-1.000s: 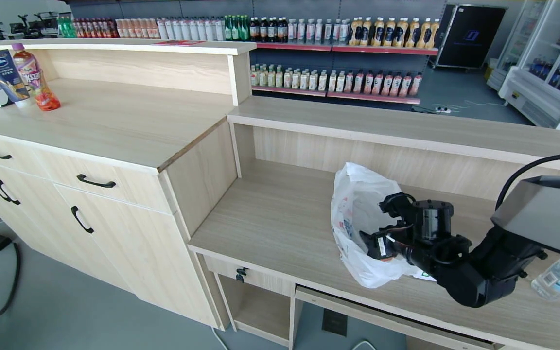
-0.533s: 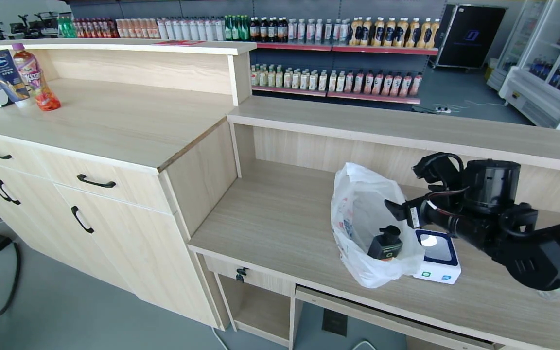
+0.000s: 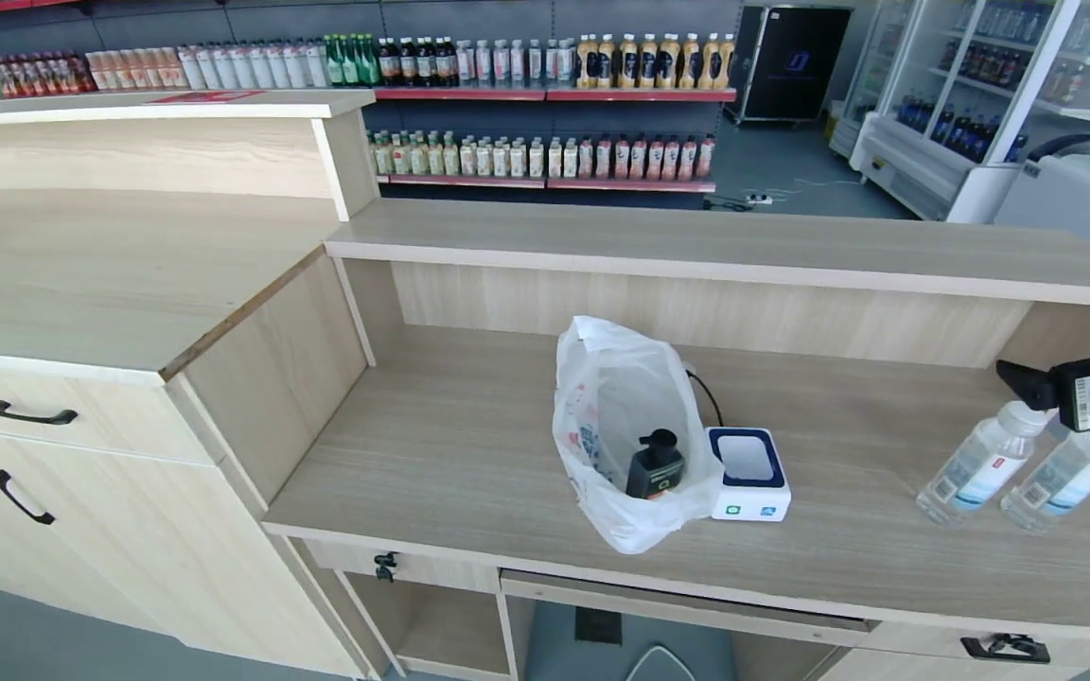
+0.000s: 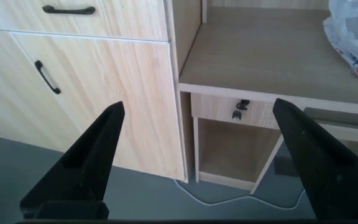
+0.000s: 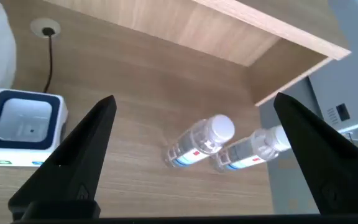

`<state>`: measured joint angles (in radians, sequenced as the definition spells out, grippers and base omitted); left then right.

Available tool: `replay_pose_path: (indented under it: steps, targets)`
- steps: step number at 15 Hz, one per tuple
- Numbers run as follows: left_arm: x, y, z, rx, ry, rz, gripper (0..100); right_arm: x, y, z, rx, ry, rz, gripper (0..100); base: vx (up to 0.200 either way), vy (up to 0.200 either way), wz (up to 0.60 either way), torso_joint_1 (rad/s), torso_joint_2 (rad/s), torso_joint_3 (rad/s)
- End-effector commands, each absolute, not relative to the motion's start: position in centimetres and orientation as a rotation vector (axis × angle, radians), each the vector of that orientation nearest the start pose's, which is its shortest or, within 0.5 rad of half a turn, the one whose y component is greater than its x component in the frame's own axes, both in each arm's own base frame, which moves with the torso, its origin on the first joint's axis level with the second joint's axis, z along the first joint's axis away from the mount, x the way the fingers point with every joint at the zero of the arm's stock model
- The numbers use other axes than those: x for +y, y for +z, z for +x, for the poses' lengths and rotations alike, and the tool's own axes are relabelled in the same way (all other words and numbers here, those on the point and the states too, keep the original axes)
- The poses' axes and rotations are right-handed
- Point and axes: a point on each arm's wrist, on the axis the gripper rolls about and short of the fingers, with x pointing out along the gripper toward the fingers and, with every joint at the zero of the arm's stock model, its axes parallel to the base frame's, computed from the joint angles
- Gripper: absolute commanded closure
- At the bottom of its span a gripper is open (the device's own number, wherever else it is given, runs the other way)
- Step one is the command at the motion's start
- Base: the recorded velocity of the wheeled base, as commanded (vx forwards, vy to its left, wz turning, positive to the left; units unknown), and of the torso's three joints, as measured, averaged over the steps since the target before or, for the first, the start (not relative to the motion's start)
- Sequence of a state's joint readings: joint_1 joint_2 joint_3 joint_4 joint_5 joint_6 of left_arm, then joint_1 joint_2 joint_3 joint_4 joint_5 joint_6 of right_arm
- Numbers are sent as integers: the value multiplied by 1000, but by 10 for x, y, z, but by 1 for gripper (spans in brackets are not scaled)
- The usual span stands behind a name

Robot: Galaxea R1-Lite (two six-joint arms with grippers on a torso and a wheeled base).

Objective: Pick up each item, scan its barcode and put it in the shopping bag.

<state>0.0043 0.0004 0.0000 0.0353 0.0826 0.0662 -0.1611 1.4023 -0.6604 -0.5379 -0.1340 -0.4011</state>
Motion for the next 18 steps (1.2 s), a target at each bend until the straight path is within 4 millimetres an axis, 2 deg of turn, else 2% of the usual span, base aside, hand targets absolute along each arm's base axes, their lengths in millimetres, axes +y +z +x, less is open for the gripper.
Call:
replay_pose_path:
  steps: [1,4,6,8,10,15,18]
  targets:
    - [2,72,-23,38,86,67,0,-58,214,214,290,-338,-367,0,0,0,-600,-2,-2,7]
    - [2,72,-23,38,86,67,0,-74,200,229,304,-386,-288,0,0,0,-200,1,2,1]
    - [2,72,-23,38,86,67,0,-90,173,251,351,-410,-278,0,0,0,0,0,0,0]
    - [2,72,-23,38,86,67,0,-96,153,266,391,-406,-273,0,0,0,0,0,0,0]
    - [2,72,-23,38,86,67,0,-106,142,267,432,-431,-259,0,0,0,0,0,0,0]
    - [2,72,-23,38,86,67,0,-109,134,264,484,-436,-245,0,0,0,0,0,0,0]
    - [2,72,-23,38,86,67,0,-112,121,271,514,-428,-232,0,0,0,0,0,0,0]
